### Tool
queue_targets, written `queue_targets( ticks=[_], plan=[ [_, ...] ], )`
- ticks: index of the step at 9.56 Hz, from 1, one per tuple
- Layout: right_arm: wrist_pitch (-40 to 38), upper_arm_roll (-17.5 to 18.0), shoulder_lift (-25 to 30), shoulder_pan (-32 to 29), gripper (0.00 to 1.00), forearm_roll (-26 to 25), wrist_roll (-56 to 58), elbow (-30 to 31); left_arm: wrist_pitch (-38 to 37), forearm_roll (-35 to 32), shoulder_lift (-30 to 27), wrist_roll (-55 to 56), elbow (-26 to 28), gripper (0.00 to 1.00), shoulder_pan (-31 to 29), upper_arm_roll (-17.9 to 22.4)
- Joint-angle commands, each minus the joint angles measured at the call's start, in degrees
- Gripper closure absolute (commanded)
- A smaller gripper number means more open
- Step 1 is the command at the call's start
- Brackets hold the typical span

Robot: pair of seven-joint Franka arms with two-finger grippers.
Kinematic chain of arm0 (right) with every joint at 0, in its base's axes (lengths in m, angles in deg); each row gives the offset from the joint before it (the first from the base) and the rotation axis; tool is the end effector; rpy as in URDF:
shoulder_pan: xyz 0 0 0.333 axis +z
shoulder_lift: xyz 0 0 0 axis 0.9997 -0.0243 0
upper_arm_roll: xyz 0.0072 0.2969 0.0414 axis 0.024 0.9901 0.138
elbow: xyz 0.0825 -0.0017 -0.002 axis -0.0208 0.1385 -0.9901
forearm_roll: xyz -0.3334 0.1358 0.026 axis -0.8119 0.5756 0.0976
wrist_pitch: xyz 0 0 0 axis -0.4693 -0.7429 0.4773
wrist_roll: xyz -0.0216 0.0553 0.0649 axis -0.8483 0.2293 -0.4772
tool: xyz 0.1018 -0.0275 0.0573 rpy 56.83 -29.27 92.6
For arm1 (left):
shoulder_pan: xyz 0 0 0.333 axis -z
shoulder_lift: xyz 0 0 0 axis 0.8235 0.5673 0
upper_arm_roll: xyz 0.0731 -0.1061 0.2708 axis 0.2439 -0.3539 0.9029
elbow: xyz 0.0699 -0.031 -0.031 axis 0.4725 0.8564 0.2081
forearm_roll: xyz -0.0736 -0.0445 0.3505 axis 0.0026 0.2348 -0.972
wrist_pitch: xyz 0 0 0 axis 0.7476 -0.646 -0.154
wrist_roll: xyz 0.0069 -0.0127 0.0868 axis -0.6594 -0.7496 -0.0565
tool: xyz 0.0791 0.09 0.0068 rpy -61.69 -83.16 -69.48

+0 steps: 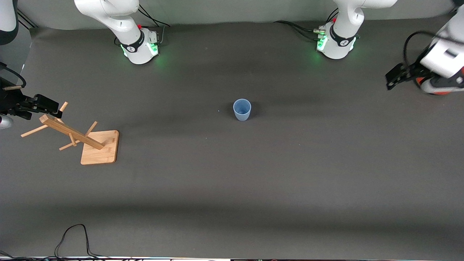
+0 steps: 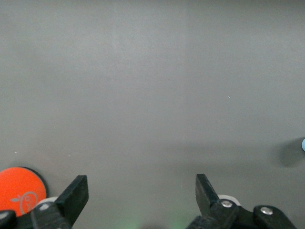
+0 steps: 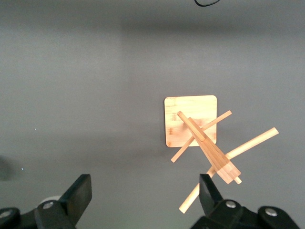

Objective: Rotate and upright cup with both arms

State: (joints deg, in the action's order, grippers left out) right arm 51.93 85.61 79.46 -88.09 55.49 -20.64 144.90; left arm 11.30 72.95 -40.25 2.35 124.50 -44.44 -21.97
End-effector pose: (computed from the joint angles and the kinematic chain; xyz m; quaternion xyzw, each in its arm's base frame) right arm 0.5361 -0.0228 0.5791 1.0000 0.0015 -0.0055 0.0015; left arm 0.4488 -0.0180 0.5854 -0.9998 -0.0063 -0.0071 0.0155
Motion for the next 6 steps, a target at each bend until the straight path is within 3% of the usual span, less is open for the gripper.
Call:
queue_targets(
  ticks=[1,6],
  plan=[
    [0.0,-0.2,0.0,0.1,0.00,-0.5,1.4,-0.3,1.1,1.2,-1.0,-2.5,1.2,0.00,0.1,0.1],
    [-0.1,-0.2,0.0,0.2,0.00,-0.5,1.3,-0.3,1.6,0.6,0.3,-6.6,0.8,0.00,-1.6,0.1]
  ],
)
